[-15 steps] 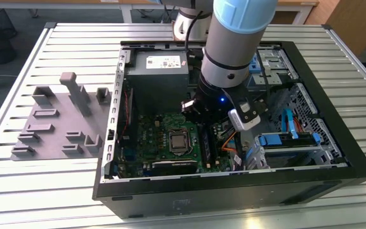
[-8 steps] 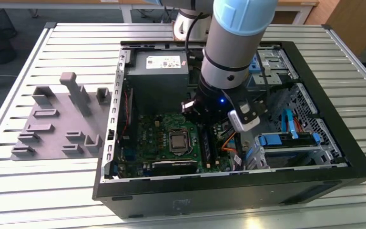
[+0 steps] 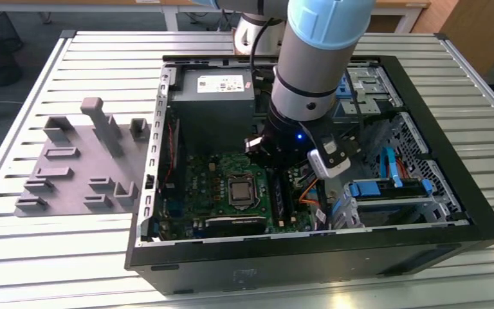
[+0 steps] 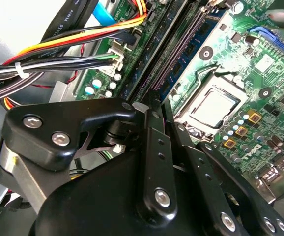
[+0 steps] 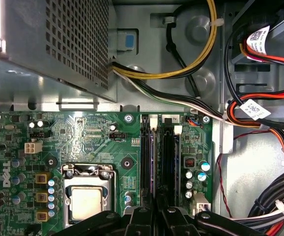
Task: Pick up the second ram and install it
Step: 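Insert the second ram into the second slot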
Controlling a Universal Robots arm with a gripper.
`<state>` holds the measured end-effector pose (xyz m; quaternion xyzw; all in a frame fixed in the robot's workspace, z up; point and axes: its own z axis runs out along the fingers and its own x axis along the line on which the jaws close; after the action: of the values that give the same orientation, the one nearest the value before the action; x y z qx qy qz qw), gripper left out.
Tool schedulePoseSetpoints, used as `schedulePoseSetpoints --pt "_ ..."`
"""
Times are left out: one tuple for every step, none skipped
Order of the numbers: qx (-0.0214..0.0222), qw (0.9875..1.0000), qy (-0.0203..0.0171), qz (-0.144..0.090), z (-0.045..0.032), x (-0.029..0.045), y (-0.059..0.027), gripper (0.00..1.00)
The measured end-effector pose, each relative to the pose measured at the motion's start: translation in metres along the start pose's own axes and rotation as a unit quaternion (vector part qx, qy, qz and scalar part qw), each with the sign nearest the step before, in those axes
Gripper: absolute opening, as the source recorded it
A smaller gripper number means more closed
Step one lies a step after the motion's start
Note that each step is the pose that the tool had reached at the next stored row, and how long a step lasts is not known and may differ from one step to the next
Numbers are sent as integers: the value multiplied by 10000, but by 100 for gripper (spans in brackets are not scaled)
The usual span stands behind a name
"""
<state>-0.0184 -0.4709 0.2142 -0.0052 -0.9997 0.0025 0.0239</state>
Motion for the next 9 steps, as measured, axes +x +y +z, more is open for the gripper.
schedulePoseSetpoints --pt "0 10000 0 0 1 0 0 14" --pt "-1 10000 0 0 3 0 0 14" --pt "-2 10000 0 0 7 0 0 14" --pt "-1 10000 0 0 10 -1 0 14" --pt "0 10000 0 0 14 -1 0 14" --pt "0 10000 0 0 19 -1 0 14" --pt "0 10000 0 0 23 -1 0 14" --pt "0 10000 0 0 27 -1 0 14" --pt "1 10000 0 0 29 -1 0 14"
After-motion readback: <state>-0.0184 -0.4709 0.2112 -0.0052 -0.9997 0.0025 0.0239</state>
